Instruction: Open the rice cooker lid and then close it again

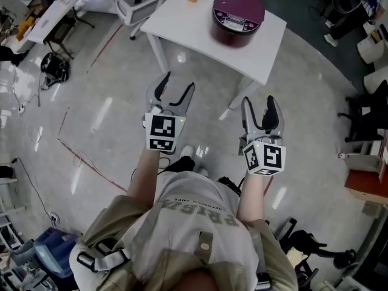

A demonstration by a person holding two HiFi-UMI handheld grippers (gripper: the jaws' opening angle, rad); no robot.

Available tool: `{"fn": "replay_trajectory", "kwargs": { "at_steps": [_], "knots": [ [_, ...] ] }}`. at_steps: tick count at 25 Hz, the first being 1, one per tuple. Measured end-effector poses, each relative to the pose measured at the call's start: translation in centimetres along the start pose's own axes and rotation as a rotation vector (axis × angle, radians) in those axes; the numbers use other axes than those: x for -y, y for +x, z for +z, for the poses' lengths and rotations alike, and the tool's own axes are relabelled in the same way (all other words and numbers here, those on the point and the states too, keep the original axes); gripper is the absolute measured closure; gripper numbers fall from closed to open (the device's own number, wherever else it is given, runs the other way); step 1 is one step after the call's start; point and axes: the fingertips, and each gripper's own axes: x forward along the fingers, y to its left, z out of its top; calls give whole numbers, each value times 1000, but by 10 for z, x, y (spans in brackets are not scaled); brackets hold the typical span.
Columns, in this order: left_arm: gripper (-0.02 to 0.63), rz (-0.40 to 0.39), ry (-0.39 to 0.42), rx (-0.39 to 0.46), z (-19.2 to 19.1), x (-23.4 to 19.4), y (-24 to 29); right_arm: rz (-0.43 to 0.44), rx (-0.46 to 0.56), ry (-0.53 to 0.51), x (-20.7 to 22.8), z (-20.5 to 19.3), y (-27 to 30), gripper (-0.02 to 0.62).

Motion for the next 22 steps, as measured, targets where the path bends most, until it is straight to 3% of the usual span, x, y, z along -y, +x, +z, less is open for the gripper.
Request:
{"fn": "replay_trajectory", "kwargs": {
  "at_steps": [12,22],
  "knots": [
    [319,-103,18,18,4,-46,70,-85,-11,-9,-3,-3,68,301],
    [321,-125,2,-3,-8,-73,100,-109,-36,-12,-6,-11,105,301]
  ]
}}
